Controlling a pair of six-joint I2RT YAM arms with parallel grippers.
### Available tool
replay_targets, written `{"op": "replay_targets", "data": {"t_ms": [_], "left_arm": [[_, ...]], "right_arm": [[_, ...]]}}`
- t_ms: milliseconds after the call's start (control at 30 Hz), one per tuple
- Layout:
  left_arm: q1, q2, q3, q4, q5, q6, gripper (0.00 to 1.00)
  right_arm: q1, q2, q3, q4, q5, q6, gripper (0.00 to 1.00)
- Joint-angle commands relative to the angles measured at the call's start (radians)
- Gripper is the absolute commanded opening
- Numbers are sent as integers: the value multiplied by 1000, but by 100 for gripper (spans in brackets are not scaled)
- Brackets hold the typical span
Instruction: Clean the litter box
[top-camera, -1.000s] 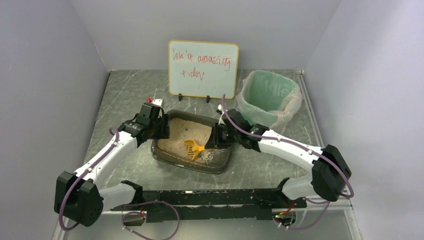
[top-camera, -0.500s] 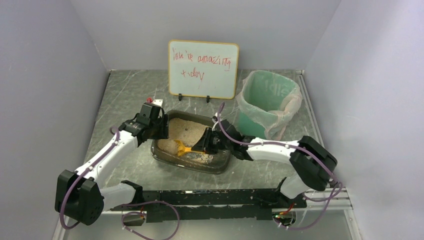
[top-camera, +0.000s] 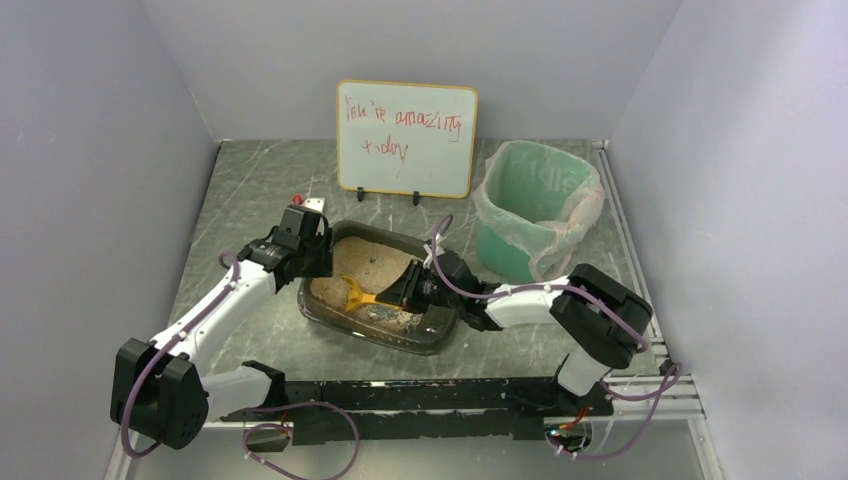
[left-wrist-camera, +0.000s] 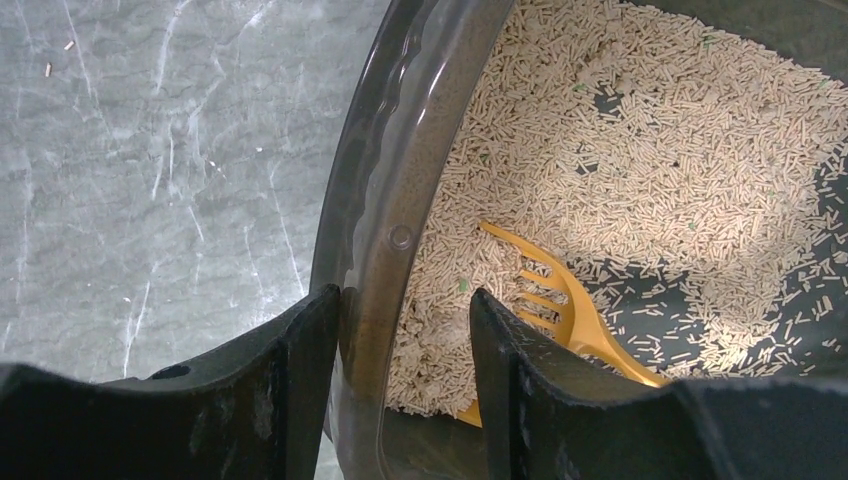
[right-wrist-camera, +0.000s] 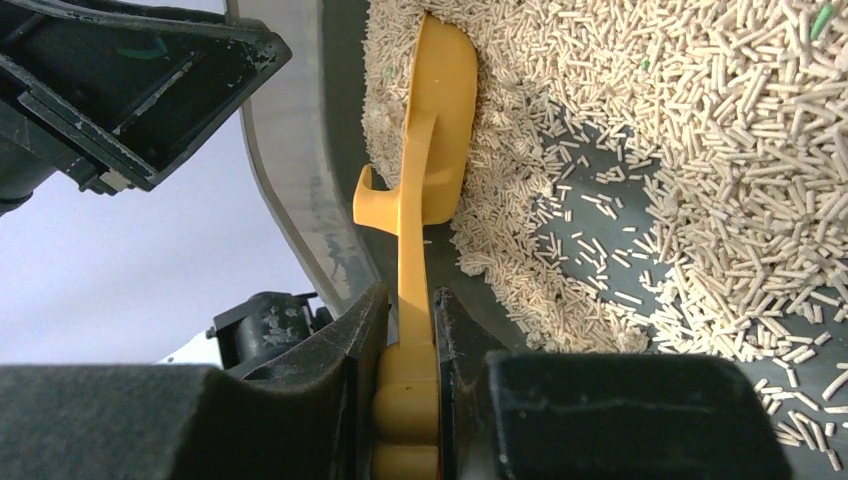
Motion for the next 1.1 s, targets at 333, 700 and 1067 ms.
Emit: {"op": "replay_targets", "data": {"t_ms": [333, 700, 1067], "left_arm": [[-16, -1, 7, 11, 80, -15, 52], [-16, -7, 7, 12, 78, -15, 51], [-17, -13, 7, 13, 75, -16, 51]], "right_arm": [[13, -162, -199, 254, 122, 88, 0], [7, -128, -319, 495, 141, 186, 0], [2, -173, -380, 553, 161, 186, 0]]}}
